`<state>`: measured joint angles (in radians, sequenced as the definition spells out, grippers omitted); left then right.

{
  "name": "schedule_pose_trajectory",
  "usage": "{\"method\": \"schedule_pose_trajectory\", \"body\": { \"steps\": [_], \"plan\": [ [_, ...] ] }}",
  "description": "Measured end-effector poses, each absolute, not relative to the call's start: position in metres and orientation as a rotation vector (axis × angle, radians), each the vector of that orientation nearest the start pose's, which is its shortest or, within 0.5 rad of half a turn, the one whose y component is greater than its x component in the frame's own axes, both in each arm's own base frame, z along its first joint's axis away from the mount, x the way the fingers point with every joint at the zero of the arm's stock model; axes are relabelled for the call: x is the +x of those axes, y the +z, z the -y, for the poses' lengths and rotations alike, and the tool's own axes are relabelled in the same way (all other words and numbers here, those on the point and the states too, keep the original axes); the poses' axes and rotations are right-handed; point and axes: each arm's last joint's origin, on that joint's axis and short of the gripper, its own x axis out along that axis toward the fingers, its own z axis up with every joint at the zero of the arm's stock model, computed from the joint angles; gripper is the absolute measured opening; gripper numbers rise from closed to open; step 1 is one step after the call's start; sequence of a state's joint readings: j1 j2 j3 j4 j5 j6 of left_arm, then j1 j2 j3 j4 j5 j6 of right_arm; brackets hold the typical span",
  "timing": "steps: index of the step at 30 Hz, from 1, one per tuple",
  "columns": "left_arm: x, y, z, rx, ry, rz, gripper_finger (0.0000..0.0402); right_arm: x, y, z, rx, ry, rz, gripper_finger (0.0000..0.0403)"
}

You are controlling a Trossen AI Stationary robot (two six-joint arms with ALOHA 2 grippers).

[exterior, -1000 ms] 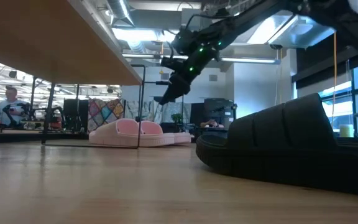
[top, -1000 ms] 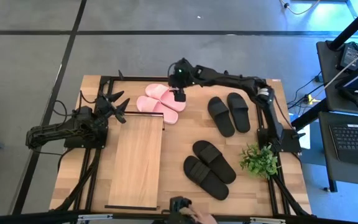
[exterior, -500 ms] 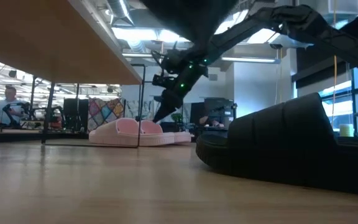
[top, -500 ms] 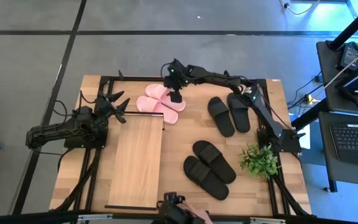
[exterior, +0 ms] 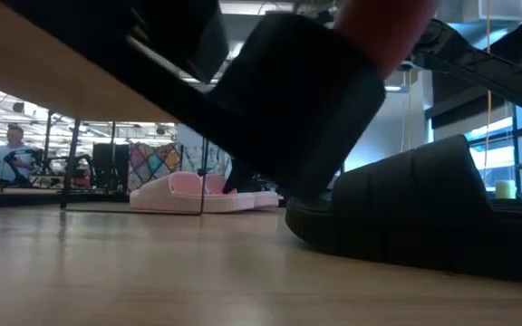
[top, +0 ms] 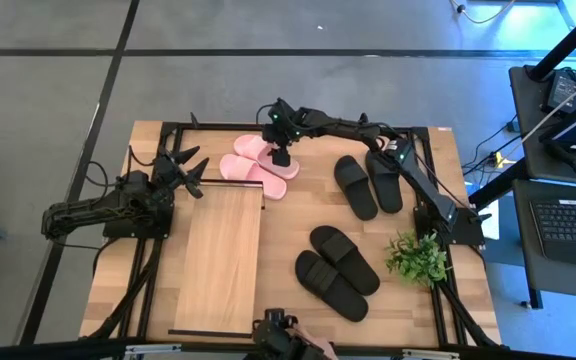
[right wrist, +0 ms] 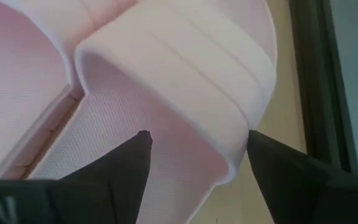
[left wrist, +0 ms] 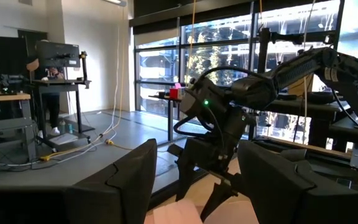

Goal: Pick and place slides into the shelf
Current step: Put the pink slipper on the shelf

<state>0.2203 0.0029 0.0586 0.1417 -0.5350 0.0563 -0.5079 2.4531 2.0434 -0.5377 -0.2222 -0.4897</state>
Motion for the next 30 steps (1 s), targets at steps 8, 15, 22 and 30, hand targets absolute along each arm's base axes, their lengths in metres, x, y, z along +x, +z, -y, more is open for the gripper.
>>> {"method": "schedule_pose_trajectory", "body": {
  "steps": [8,15,22,30],
  "plan": [
    [0.083,0.196,-0.034,0.022,0.758,0.178,0.0217,0.466,0.148,0.248,-0.086,-0.034,-0.931,0.0195],
    [0.083,0.196,-0.034,0.022,0.758,0.178,0.0217,0.469,0.148,0.242,-0.096,-0.019,-0.929,0.0131],
    [0.083,0.196,-0.034,0.022,0.758,0.178,0.0217,0.470,0.148,0.239,-0.096,-0.008,-0.928,0.0077],
    [0.083,0.196,-0.034,0.022,0.759,0.178,0.0217,0.474,0.151,0.230,-0.089,-0.005,-0.927,0.0018]
  ]
}}
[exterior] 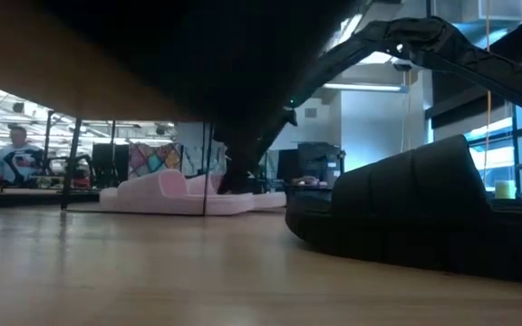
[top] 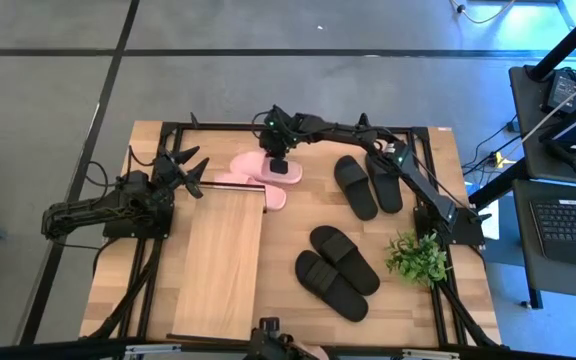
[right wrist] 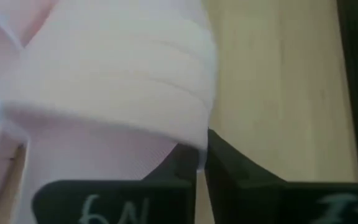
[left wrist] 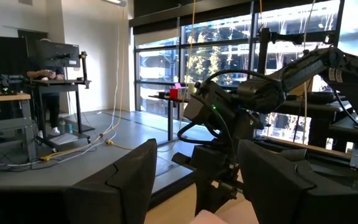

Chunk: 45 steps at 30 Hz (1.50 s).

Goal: Pick and place slides into the shelf
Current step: Put the pink slipper on the shelf

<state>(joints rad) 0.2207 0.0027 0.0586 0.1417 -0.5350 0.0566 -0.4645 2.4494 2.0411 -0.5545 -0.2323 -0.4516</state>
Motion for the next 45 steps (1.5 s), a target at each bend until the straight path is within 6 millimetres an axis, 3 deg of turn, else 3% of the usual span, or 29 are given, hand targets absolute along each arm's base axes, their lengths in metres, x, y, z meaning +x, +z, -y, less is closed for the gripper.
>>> {"method": "schedule_pose_trajectory", "body": {
  "steps": [15,21,31,37,45],
  "plan": [
    [0.083,0.196,-0.034,0.022,0.758,0.179,0.0217,0.455,0.240,0.226,-0.058,-0.138,-1.112,0.0014],
    [0.083,0.196,-0.034,0.022,0.758,0.179,0.0217,0.439,0.286,0.200,-0.196,-0.336,-1.169,0.0013],
    [0.083,0.196,-0.034,0.039,0.760,0.172,0.0217,0.420,0.376,0.129,-0.187,-0.339,-0.909,0.0013],
    [0.082,0.197,-0.034,0.075,0.767,0.168,0.0217,0.424,0.391,0.084,-0.203,-0.270,-0.830,0.0015],
    [0.077,0.200,-0.038,0.130,0.989,0.150,0.0217,0.447,0.385,0.043,-0.226,-0.156,-0.734,0.0015]
  ]
}}
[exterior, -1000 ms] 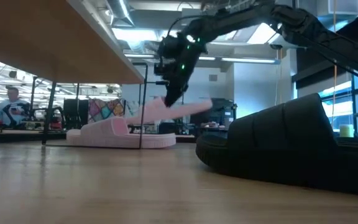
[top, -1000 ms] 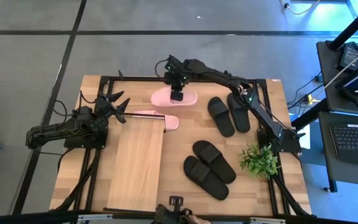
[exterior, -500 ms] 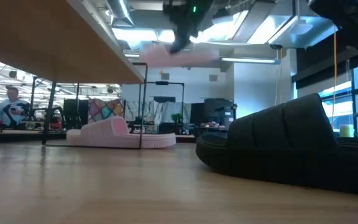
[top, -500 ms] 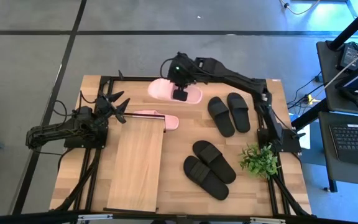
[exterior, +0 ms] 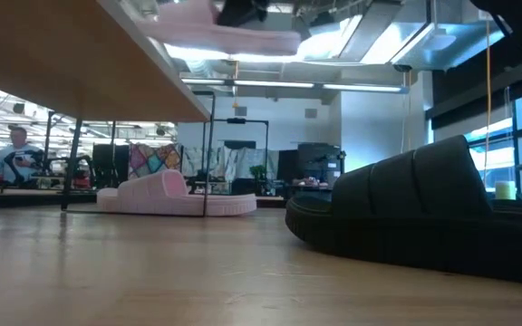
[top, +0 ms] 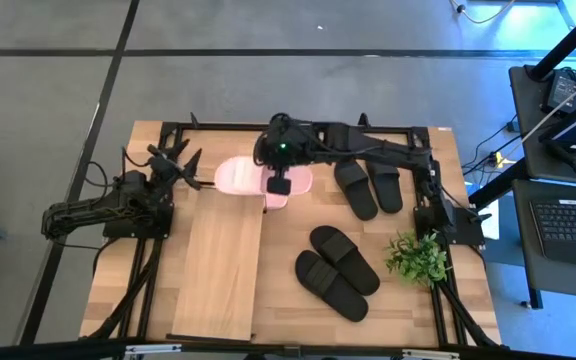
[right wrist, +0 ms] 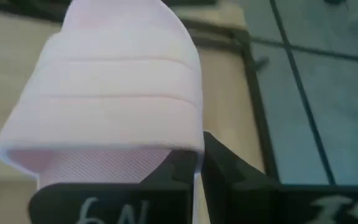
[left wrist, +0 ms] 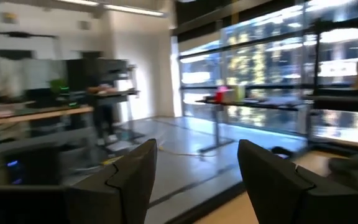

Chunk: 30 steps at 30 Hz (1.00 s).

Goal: Pick and place slides into the shelf
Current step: Put the pink slipper on the shelf

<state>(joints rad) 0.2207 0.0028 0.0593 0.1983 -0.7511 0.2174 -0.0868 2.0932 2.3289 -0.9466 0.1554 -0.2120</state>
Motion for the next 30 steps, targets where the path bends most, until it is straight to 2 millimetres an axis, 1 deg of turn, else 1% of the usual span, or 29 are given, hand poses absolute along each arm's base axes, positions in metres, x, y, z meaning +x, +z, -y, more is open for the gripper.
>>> {"method": "schedule_pose_trajectory", "body": {
  "steps": [4,7,10,16,22,30],
  "plan": [
    [0.073,0.200,-0.040,0.104,1.136,0.136,0.0217,0.462,0.378,0.036,-0.163,-0.085,-0.668,0.0015],
    [0.070,0.199,-0.041,0.087,1.242,0.117,0.0217,0.474,0.365,0.036,-0.136,-0.057,-0.657,0.0015],
    [0.069,0.199,-0.041,0.080,1.287,0.107,0.0217,0.486,0.352,0.036,-0.104,-0.029,-0.638,0.0014],
    [0.069,0.198,-0.041,0.082,1.289,0.102,0.0217,0.508,0.328,0.036,-0.074,-0.008,-0.596,0.0014],
    [0.069,0.198,-0.041,0.086,1.289,0.093,0.0217,0.518,0.319,0.033,0.006,0.071,-0.552,0.0014],
    [0.070,0.197,-0.041,0.090,1.289,0.083,0.0217,0.525,0.308,0.032,0.016,0.074,-0.562,0.0014]
  ]
}}
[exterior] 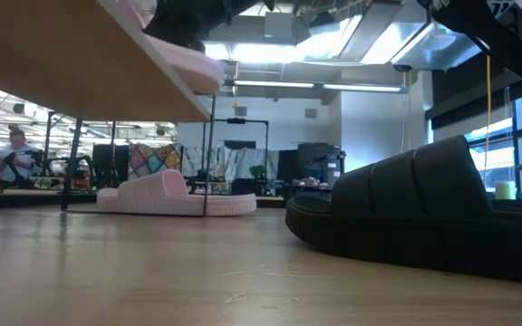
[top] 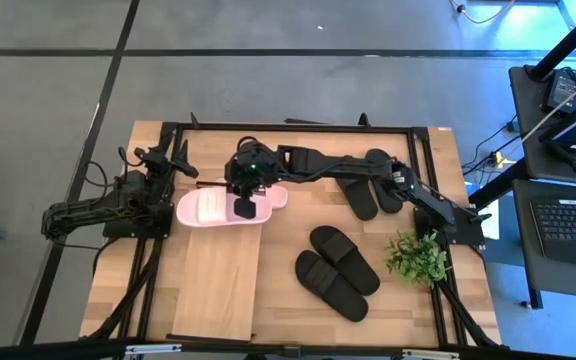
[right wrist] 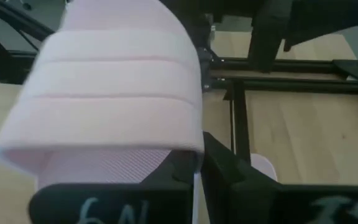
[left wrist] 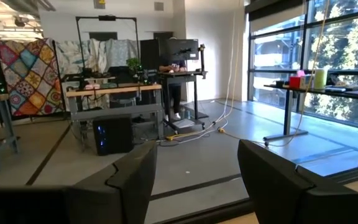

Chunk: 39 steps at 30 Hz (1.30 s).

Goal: Pick and place slides into the shelf
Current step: Put the pink slipper on the shelf

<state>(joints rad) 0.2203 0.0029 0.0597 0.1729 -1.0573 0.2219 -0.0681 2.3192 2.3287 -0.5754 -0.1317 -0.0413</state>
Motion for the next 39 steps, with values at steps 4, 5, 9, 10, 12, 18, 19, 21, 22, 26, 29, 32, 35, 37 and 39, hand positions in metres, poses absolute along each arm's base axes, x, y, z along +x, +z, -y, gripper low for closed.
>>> {"method": "schedule_pose_trajectory", "body": {
  "steps": [4,5,9,10,12,18,19,21,22,26,29,32,35,37,39],
  "plan": [
    [0.070,0.197,-0.041,0.090,1.289,0.082,0.0217,0.527,0.300,0.037,-0.005,0.042,-0.577,0.0014],
    [0.070,0.197,-0.041,0.091,1.289,0.082,0.0217,0.528,0.297,0.039,-0.010,0.031,-0.581,0.0014],
    [0.070,0.197,-0.041,0.090,1.289,0.082,0.0217,0.530,0.290,0.048,-0.041,0.021,-0.602,0.0014],
    [0.070,0.197,-0.041,0.090,1.289,0.082,0.0217,0.531,0.287,0.049,-0.057,0.025,-0.604,0.0014],
    [0.070,0.197,-0.041,0.090,1.289,0.082,0.0217,0.531,0.285,0.053,-0.074,0.027,-0.616,0.0014],
    [0.070,0.197,-0.041,0.090,1.289,0.082,0.0217,0.530,0.284,0.059,-0.093,0.026,-0.625,0.0014],
    [0.070,0.197,-0.041,0.090,1.289,0.082,0.0217,0.530,0.284,0.059,-0.094,0.025,-0.626,0.0014],
    [0.070,0.197,-0.041,0.090,1.289,0.082,0.0217,0.530,0.284,0.059,-0.095,0.024,-0.626,0.0015],
    [0.070,0.197,-0.041,0.090,1.289,0.082,0.0217,0.530,0.284,0.060,-0.095,0.024,-0.627,0.0017],
    [0.070,0.197,-0.041,0.090,1.289,0.082,0.0217,0.529,0.283,0.061,-0.103,0.026,-0.633,0.0037],
    [0.070,0.197,-0.041,0.090,1.289,0.082,0.0217,0.529,0.283,0.061,-0.121,0.032,-0.636,0.0050],
    [0.070,0.197,-0.041,0.090,1.289,0.082,0.0217,0.529,0.283,0.061,-0.118,0.031,-0.636,0.0059],
    [0.070,0.197,-0.041,0.090,1.289,0.082,0.0217,0.529,0.283,0.061,-0.117,0.029,-0.637,0.0069],
    [0.070,0.197,-0.041,0.090,1.289,0.082,0.0217,0.529,0.283,0.061,-0.117,0.029,-0.637,0.0078],
    [0.070,0.197,-0.041,0.090,1.289,0.082,0.0217,0.529,0.283,0.061,-0.117,0.028,-0.636,0.0091]
  ]
}}
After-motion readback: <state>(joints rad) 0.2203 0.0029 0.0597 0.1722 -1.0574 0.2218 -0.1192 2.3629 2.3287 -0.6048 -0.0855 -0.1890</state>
